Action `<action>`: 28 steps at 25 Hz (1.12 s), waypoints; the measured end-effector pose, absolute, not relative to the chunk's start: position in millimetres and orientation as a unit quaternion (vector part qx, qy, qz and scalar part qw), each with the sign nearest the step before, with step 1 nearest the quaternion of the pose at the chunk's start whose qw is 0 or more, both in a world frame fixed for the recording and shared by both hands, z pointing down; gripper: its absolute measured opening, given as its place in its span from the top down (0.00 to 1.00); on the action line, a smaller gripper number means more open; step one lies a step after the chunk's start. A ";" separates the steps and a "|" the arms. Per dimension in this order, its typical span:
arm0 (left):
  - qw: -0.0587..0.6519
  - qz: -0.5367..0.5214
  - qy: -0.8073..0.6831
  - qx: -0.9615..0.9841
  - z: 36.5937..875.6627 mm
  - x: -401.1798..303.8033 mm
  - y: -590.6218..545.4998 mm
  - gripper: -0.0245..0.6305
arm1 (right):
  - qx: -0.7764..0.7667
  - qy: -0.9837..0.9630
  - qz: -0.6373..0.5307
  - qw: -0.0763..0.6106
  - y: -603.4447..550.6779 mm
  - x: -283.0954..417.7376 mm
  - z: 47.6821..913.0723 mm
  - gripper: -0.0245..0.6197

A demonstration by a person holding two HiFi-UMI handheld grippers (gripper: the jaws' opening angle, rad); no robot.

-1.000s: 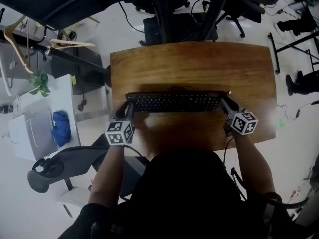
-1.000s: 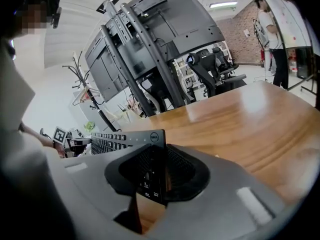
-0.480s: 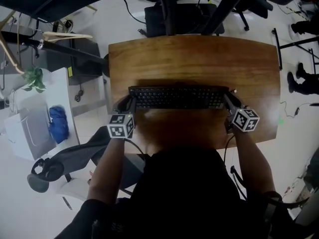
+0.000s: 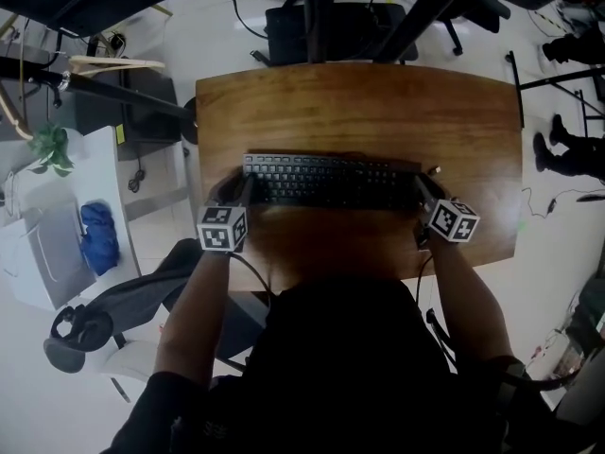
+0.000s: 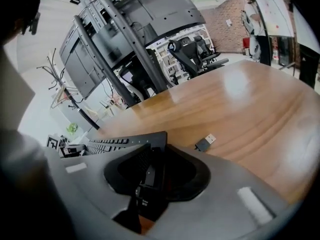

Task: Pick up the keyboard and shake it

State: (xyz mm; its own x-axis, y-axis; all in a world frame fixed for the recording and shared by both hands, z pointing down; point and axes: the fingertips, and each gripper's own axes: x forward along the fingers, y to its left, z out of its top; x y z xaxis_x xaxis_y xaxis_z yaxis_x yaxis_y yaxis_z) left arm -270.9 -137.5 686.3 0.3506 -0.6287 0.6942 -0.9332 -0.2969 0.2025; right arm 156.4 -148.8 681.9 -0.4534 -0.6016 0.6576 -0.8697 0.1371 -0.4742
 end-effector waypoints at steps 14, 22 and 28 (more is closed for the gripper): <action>0.144 0.199 -0.573 0.782 578.9 -237.1 -144.8 0.96 | 0.535 -0.759 0.325 0.178 -136.3 142.4 635.2 0.93; 0.106 0.171 -0.543 0.815 544.9 -176.1 -118.1 0.96 | 0.473 -0.816 0.288 0.167 -113.4 88.9 606.1 0.96; 0.070 0.168 -0.532 0.827 516.2 -158.0 -96.9 0.96 | 0.460 -0.832 0.273 0.150 -113.7 84.5 598.5 0.96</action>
